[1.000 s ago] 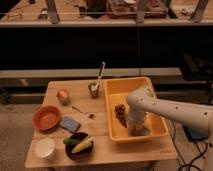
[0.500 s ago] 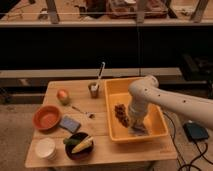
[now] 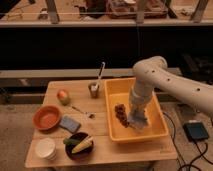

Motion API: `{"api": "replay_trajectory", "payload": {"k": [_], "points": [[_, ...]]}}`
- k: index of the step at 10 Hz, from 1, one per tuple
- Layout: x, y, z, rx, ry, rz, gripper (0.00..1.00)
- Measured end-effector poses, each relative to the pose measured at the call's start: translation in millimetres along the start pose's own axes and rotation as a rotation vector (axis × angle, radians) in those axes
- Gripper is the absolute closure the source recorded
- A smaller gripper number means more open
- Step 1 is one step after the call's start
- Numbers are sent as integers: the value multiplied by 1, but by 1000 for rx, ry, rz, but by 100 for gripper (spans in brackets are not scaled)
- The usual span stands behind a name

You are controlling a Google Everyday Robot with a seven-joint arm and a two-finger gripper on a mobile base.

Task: Wipe red bowl with towel

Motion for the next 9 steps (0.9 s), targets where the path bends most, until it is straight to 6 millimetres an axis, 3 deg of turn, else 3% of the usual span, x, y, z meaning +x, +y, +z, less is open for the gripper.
{"api": "replay_trajectory", "payload": {"k": [1,3,5,8,9], "points": [[3,-3,-4,11,8,-8,100],[16,-27,-19,48,51,-47,100],[28,-63,-30,78,88,-100,100],[49,-136,-38,117,132,-206,100],[50,-142,-39,121,134,-216,100]]}}
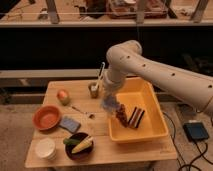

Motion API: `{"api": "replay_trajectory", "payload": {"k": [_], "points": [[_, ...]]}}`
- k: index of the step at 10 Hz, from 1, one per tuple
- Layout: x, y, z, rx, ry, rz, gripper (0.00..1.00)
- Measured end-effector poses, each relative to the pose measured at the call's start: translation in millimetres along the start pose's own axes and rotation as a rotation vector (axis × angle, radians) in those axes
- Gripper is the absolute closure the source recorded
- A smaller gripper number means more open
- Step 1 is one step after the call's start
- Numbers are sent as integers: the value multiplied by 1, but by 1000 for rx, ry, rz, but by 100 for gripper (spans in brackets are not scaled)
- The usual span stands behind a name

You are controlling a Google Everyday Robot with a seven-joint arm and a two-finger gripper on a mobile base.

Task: Wipe red bowl with towel

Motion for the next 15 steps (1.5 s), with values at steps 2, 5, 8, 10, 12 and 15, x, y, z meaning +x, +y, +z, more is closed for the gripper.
{"api": "replay_trajectory", "payload": {"k": [2,5,8,10,12,15], "points": [[0,4,-1,-4,2,4,100],[0,3,-1,-3,2,1,100],[8,-7,-5,21,26,-39,100],[28,-38,-20,75,75,-101,100],[50,-80,-29,127,111,-154,100],[85,-156,-35,223,163,-236,100]]}}
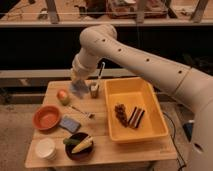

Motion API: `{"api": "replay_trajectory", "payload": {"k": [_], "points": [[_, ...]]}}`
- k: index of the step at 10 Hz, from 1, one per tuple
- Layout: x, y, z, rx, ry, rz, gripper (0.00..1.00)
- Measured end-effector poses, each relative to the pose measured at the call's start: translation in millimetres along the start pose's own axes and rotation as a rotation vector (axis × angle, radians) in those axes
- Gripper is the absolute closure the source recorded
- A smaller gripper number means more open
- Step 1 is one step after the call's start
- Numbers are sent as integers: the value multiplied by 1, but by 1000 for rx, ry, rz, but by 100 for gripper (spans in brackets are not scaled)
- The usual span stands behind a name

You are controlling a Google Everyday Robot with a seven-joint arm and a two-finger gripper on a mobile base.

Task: Wipe red bowl with towel

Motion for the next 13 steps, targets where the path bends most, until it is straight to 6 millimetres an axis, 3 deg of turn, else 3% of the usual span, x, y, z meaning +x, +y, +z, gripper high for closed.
{"api": "replay_trajectory", "payload": {"k": [2,4,10,13], "points": [[25,-43,18,59,39,-31,100],[37,-77,39,94,48,-63,100],[34,-79,44,89,34,-63,100],[24,-93,97,124,6,-60,100]]}}
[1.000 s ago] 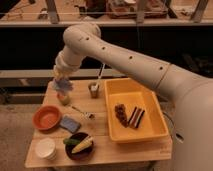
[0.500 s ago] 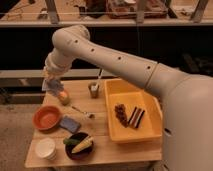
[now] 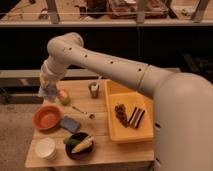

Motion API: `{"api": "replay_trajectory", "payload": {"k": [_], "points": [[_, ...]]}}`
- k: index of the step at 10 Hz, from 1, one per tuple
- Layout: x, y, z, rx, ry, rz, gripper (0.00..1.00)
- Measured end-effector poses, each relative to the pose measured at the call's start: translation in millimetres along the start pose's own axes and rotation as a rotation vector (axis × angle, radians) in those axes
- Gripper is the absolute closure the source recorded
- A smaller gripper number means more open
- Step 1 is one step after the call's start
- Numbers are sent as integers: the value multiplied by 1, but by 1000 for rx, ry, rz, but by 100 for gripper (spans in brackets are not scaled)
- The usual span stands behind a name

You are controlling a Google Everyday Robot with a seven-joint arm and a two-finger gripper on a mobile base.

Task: Wipe red bowl with towel

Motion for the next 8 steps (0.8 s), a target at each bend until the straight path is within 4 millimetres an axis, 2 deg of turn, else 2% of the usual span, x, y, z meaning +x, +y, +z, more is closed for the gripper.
{"api": "replay_trajectory", "payload": {"k": [3,4,5,7,8], "points": [[-5,-22,66,49,-38,-7,100],[-9,-24,80,59,-51,-5,100],[-17,-22,102,75,-84,1,100],[-29,-31,131,101,-138,-1,100],[-35,-33,139,110,-159,5,100]]}}
